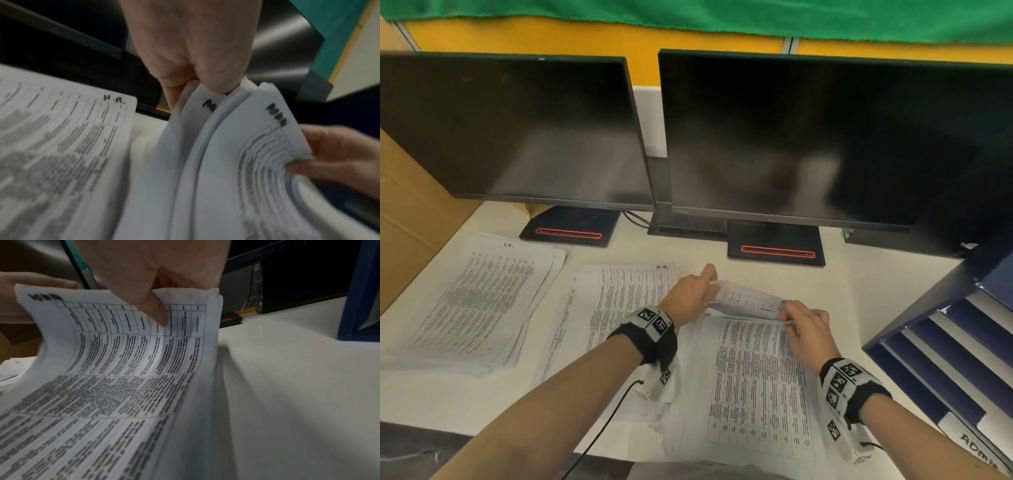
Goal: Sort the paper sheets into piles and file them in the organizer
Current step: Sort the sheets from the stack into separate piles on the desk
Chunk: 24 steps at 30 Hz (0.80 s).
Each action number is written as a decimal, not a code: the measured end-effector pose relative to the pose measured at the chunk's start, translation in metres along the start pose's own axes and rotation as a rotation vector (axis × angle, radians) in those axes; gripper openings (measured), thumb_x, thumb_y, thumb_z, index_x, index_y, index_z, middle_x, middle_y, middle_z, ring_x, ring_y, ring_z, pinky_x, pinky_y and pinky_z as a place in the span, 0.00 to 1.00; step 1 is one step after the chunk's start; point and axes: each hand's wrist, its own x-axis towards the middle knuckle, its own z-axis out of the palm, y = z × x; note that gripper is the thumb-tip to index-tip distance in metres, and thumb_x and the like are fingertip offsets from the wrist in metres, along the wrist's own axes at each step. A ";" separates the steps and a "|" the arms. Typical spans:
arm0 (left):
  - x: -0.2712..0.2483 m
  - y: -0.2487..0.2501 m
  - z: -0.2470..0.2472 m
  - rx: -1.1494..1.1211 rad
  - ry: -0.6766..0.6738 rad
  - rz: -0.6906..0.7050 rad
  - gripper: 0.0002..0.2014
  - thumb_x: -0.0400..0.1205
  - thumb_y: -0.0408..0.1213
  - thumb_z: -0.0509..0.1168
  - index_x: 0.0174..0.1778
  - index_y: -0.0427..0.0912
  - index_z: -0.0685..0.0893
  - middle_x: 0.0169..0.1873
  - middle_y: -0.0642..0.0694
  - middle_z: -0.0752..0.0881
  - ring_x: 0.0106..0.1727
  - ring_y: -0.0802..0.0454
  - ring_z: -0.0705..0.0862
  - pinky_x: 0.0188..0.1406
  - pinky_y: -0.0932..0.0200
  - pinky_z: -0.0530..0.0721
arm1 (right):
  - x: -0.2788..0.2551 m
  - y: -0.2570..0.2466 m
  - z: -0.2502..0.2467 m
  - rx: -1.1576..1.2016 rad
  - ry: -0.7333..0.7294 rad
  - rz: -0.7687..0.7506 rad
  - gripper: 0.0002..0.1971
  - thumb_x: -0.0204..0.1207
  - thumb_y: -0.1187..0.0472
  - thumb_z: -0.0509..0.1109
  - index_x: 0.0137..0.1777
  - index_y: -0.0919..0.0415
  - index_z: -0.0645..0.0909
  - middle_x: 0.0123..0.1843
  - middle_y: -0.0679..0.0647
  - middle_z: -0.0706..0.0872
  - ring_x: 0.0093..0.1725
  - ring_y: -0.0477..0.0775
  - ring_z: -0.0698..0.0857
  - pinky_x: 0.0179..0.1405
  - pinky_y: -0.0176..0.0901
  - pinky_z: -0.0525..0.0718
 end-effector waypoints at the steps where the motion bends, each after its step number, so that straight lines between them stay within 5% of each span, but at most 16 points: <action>1: -0.001 0.001 0.000 -0.097 0.002 -0.074 0.08 0.85 0.41 0.58 0.55 0.42 0.71 0.39 0.42 0.84 0.30 0.51 0.80 0.24 0.62 0.77 | 0.000 0.001 -0.001 0.001 0.003 -0.002 0.17 0.71 0.74 0.61 0.41 0.47 0.69 0.42 0.39 0.76 0.43 0.51 0.76 0.48 0.39 0.57; 4: 0.001 0.000 -0.001 -0.168 -0.020 -0.188 0.11 0.75 0.40 0.72 0.47 0.39 0.80 0.43 0.41 0.86 0.40 0.47 0.82 0.34 0.57 0.79 | 0.000 0.001 -0.003 0.007 0.002 -0.011 0.18 0.69 0.76 0.62 0.40 0.49 0.69 0.42 0.40 0.77 0.42 0.49 0.76 0.49 0.39 0.58; 9: 0.001 0.007 -0.004 -0.278 0.056 -0.197 0.11 0.78 0.42 0.69 0.40 0.36 0.84 0.37 0.44 0.84 0.41 0.47 0.81 0.35 0.60 0.74 | 0.000 0.005 -0.003 0.023 -0.016 0.037 0.16 0.69 0.76 0.60 0.41 0.50 0.71 0.43 0.40 0.78 0.46 0.53 0.76 0.50 0.38 0.58; 13: -0.001 0.007 -0.005 -0.571 -0.055 -0.379 0.22 0.75 0.43 0.74 0.60 0.34 0.83 0.55 0.40 0.87 0.58 0.41 0.85 0.58 0.49 0.83 | -0.002 0.004 -0.008 0.064 0.018 0.054 0.16 0.69 0.79 0.61 0.39 0.54 0.73 0.41 0.46 0.82 0.41 0.50 0.78 0.54 0.42 0.64; 16: -0.006 0.013 -0.005 -0.334 -0.236 -0.389 0.22 0.78 0.39 0.70 0.64 0.32 0.77 0.55 0.41 0.81 0.61 0.42 0.81 0.49 0.57 0.78 | -0.002 0.008 -0.008 0.087 0.042 0.064 0.17 0.68 0.79 0.63 0.36 0.53 0.72 0.36 0.47 0.83 0.38 0.51 0.81 0.56 0.49 0.72; 21: -0.010 0.023 -0.024 -0.458 -0.011 -0.290 0.13 0.79 0.36 0.64 0.56 0.34 0.85 0.52 0.38 0.87 0.53 0.42 0.85 0.53 0.49 0.83 | -0.001 0.015 -0.009 0.113 0.041 0.125 0.17 0.65 0.79 0.63 0.36 0.54 0.73 0.35 0.48 0.83 0.40 0.54 0.81 0.59 0.56 0.75; 24: -0.009 0.007 -0.063 -0.574 0.132 -0.372 0.17 0.75 0.41 0.67 0.55 0.36 0.86 0.51 0.37 0.88 0.52 0.41 0.87 0.54 0.46 0.86 | 0.001 0.017 -0.010 0.126 0.044 0.105 0.18 0.63 0.80 0.63 0.35 0.52 0.73 0.34 0.46 0.83 0.38 0.53 0.83 0.54 0.61 0.79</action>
